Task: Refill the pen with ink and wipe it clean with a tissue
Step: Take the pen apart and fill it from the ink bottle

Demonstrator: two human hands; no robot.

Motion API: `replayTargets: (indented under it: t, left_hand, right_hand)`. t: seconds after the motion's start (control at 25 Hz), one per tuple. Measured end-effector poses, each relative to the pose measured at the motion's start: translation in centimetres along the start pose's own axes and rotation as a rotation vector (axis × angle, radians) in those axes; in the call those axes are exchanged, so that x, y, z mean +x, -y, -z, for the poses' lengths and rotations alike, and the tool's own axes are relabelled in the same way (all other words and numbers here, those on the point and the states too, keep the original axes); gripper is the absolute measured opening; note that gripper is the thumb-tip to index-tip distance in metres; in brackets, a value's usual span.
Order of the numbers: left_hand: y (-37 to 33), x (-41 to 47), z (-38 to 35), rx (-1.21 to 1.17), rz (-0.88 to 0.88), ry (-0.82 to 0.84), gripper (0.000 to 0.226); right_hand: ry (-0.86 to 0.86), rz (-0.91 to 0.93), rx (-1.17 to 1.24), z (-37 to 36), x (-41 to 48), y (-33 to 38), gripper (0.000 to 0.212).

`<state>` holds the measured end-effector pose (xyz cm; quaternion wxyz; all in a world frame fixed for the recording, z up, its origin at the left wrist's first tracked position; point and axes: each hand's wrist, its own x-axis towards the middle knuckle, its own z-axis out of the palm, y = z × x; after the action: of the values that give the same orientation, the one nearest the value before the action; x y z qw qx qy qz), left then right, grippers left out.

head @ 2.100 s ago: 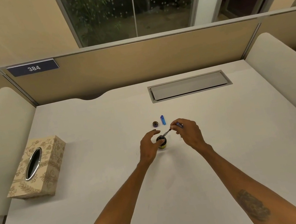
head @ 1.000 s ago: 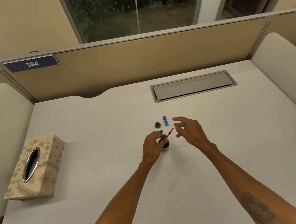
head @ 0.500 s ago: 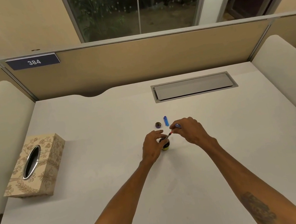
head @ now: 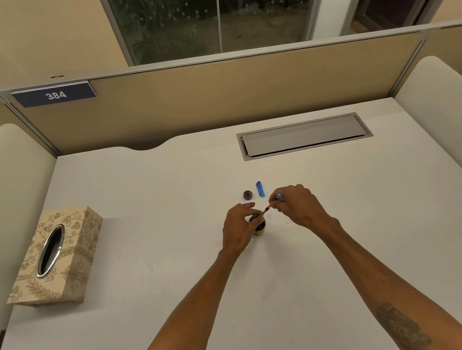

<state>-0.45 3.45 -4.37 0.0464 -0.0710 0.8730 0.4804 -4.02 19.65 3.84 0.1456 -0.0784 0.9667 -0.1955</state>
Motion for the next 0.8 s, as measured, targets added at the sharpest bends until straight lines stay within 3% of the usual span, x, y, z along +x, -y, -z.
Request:
replayTargets:
  t: [0.32,0.56,0.8]
  left_hand:
    - [0.03,-0.11,0.01,-0.005,0.009,-0.015,0.020]
    - [-0.11,-0.11,0.09,0.004,0.018,-0.006,0.021]
    - [-0.33,-0.18,0.34,-0.010,0.029,-0.008,0.022]
  right_hand:
    - [-0.033,-0.054,-0.032,-0.47,-0.26,0.04,0.038]
    - [0.013,0.015,-0.061,0.49,-0.09,0.22,0.021]
    - [0.020,-0.021,-0.070,0.03,-0.16,0.26,0.033]
